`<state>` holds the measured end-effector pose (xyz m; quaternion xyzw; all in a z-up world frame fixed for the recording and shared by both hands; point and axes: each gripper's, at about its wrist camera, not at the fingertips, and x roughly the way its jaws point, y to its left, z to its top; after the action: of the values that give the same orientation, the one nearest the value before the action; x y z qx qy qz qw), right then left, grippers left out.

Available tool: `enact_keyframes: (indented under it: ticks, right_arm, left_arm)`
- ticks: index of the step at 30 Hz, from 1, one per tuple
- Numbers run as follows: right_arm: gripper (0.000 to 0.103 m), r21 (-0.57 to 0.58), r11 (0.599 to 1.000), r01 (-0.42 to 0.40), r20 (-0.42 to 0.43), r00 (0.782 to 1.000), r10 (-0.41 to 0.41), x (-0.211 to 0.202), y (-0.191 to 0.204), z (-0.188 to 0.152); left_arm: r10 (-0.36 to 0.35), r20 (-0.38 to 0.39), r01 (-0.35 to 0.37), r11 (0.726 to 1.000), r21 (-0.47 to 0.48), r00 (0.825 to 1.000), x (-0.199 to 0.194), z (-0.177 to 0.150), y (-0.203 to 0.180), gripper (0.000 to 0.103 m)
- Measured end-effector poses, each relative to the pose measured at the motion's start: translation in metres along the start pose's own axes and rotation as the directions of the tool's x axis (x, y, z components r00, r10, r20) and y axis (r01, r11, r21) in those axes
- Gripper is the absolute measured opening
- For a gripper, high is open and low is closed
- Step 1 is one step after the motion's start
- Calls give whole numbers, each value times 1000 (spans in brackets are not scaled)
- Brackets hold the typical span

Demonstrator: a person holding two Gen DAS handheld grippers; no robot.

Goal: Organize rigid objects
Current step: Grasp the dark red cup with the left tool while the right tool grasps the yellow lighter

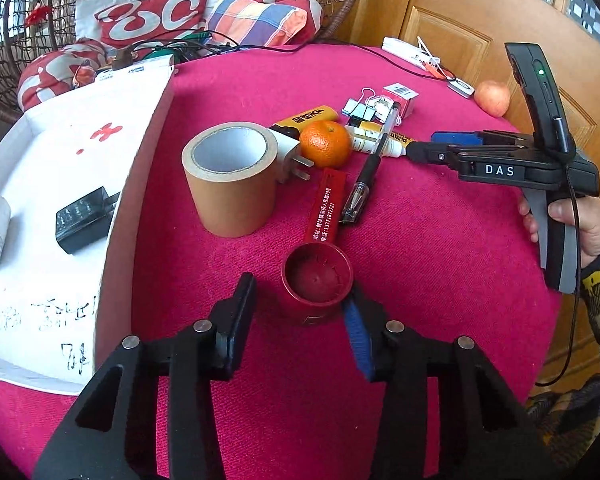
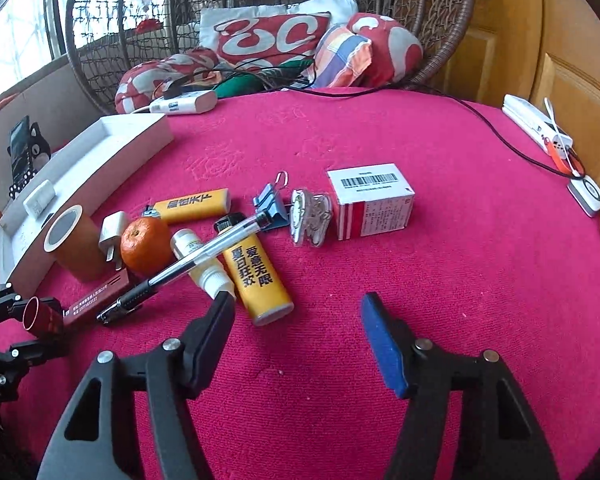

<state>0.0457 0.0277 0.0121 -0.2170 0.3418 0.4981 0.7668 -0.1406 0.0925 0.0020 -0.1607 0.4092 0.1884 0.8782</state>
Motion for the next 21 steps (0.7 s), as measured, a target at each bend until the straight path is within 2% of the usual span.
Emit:
enact_keyframes:
  ticks: [1,3,4,5,6,7,10,11,13,18,21]
  right_arm:
    - [58,-13,1000,-1,-8,1000,1,3,2,2]
    - [56,-28,1000,1,-14,1000,-1,7,5,5]
    - [54,-34,999,-3,-14,1000,2,9,6,7]
    - [47,-37,999,-16,-15,1000,16,10,7,9]
    - [44,-42,999,-30,-18,999,29,11,10,10]
    - [44,-54,998,-37,-19,999,36,12,14,10]
    - [40,-119,991,-54,-25,998,52,13,29,8]
    - [34,-142,989,-52,-27,998,49,14,33,8]
    - [27,-164,984,-65,-34,998,60,14,37,9]
    - [26,-164,985,-60,-33,998,55,18,38,14]
    - [22,-146,988,-50,-22,999,47,13,35,11]
  left_arm:
    - [2,1,-2,1000,2,1000,0,0,0,43]
    - [5,2,-5,1000,5,1000,1,1,-1,42]
    - [7,3,-7,1000,7,1000,1,1,-1,38]
    - [7,4,-7,1000,7,1000,1,1,-2,37]
    - [3,4,-3,1000,6,1000,1,1,-1,36]
    - [-4,5,4,1000,6,1000,0,0,-1,30]
    - [-10,8,10,1000,6,1000,0,0,0,30]
    - [-12,9,12,1000,7,1000,0,0,0,30]
    - [-13,10,13,1000,6,1000,1,0,0,30]
    - [-19,14,20,1000,-15,1000,0,1,3,30]
    - [-13,39,14,1000,-14,999,-6,1,4,29]
